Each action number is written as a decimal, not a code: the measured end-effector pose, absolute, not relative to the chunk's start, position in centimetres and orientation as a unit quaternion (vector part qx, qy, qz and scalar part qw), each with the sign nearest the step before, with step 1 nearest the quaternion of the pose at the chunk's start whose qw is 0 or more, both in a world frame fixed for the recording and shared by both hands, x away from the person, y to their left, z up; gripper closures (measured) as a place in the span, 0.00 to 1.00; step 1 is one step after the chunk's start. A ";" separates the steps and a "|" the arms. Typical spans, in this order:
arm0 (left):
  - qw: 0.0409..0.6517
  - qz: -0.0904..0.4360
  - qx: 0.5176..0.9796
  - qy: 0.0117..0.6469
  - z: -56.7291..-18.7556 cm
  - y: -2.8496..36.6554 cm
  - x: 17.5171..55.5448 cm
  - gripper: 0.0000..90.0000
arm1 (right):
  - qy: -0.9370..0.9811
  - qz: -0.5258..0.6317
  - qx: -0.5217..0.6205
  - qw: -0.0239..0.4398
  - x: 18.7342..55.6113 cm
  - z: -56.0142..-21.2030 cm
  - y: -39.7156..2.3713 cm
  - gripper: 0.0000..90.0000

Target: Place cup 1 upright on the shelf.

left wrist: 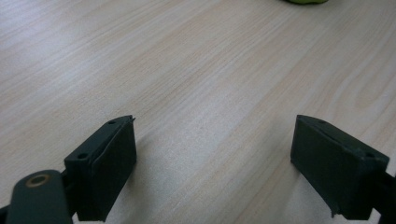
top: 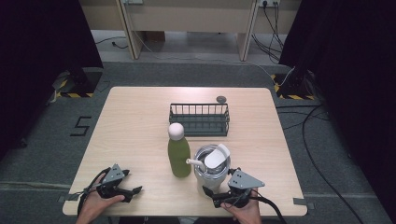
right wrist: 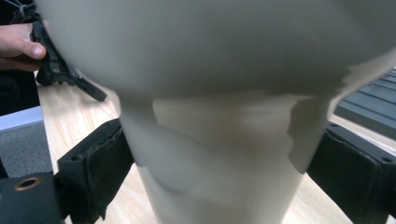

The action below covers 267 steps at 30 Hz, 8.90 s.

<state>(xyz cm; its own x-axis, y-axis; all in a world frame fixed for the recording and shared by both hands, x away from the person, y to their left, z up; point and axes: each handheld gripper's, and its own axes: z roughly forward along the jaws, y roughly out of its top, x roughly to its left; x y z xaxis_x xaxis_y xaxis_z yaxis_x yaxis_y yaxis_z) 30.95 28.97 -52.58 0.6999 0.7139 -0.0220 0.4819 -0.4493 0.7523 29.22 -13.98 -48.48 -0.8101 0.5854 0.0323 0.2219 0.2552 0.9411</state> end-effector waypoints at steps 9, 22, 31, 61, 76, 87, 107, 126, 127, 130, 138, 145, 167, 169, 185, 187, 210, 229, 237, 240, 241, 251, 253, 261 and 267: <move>0.385 0.151 0.838 0.357 -52.6 29.0 31.0 0.15 | 0.763 0.570 0.250 0.175 29.8 -49.1 -13.3 0.09; 0.385 0.151 0.838 0.357 -52.6 29.0 31.0 0.15 | 0.753 0.585 0.240 0.183 30.2 -49.5 -12.9 0.11; 0.385 0.151 0.838 0.357 -52.6 29.0 31.0 0.15 | 0.751 0.584 0.246 0.184 30.5 -49.2 -12.6 0.12; 0.385 0.151 0.837 0.358 -52.6 29.0 31.0 0.15 | 0.716 0.586 0.282 0.254 37.9 -41.2 -16.0 0.12; 0.385 0.151 0.837 0.358 -52.6 29.0 31.0 0.15 | 0.715 0.572 0.298 0.269 43.5 -38.2 -15.3 0.12; 0.385 0.151 0.838 0.357 -52.6 29.0 31.0 0.15 | 0.712 0.567 0.310 0.277 47.2 -36.0 -14.1 0.12; 0.385 0.150 0.838 0.358 -52.6 29.0 31.0 0.15 | 0.704 0.553 0.346 0.280 52.6 -38.2 -12.6 0.12; 0.385 0.151 0.837 0.358 -52.6 29.0 31.0 0.15 | 0.705 0.543 0.361 0.279 53.3 -41.3 -12.4 0.12; 0.384 0.151 0.838 0.357 -52.6 29.0 31.0 0.15 | 0.705 0.543 0.361 0.279 53.2 -41.5 -12.4 0.12; 0.384 0.151 0.838 0.357 -52.6 29.0 31.0 0.15 | 0.705 0.542 0.362 0.280 53.2 -41.9 -12.5 0.12; 0.385 0.151 0.837 0.358 -52.6 29.0 31.0 0.15 | 0.703 0.543 0.367 0.277 53.3 -43.3 -12.5 0.12; 0.384 0.151 0.838 0.357 -52.6 28.9 31.0 0.15 | 0.707 0.537 0.356 0.292 53.0 -44.2 -12.1 0.12; 0.384 0.151 0.838 0.357 -52.6 28.9 30.9 0.15 | 0.701 0.517 0.387 0.302 51.6 -44.3 -12.2 0.11; 0.384 0.151 0.838 0.357 -52.6 28.9 30.9 0.15 | 0.702 0.517 0.388 0.299 51.6 -44.3 -12.2 0.11; 0.384 0.152 0.838 0.357 -52.6 29.0 31.0 0.15 | 0.695 0.527 0.396 0.287 49.7 -44.7 -13.5 0.17; 0.384 0.151 0.838 0.357 -52.6 29.0 31.0 0.15 | 0.695 0.525 0.396 0.292 49.3 -44.8 -13.8 0.17; 0.384 0.152 0.838 0.357 -52.6 29.0 31.0 0.15 | 0.695 0.547 0.368 0.286 44.2 -43.4 -15.9 0.16; 0.384 0.151 0.838 0.357 -52.6 28.9 30.9 0.15 | 0.704 0.545 0.363 0.275 40.3 -44.4 -17.4 0.17; 0.384 0.152 0.838 0.357 -52.6 28.9 30.9 0.15 | 0.707 0.543 0.363 0.269 39.2 -44.5 -17.9 0.17; 0.384 0.151 0.838 0.357 -52.6 28.9 30.9 0.15 | 0.709 0.542 0.364 0.266 38.8 -44.8 -18.1 0.17; 0.384 0.151 0.838 0.357 -52.6 28.9 30.9 0.15 | 0.710 0.541 0.365 0.266 38.6 -44.9 -18.2 0.17; 0.384 0.152 0.838 0.357 -52.6 28.9 30.9 0.15 | 0.707 0.546 0.369 0.255 37.4 -45.3 -19.0 0.17; 0.384 0.151 0.838 0.357 -52.6 28.9 30.9 0.15 | 0.706 0.547 0.372 0.253 37.2 -45.3 -19.2 0.17; 0.384 0.152 0.838 0.357 -52.6 29.0 30.9 0.15 | 0.709 0.552 0.369 0.240 36.4 -45.6 -19.3 0.17; 0.384 0.152 0.838 0.357 -52.6 29.0 30.9 0.15 | 0.710 0.554 0.369 0.229 35.6 -46.0 -19.5 0.17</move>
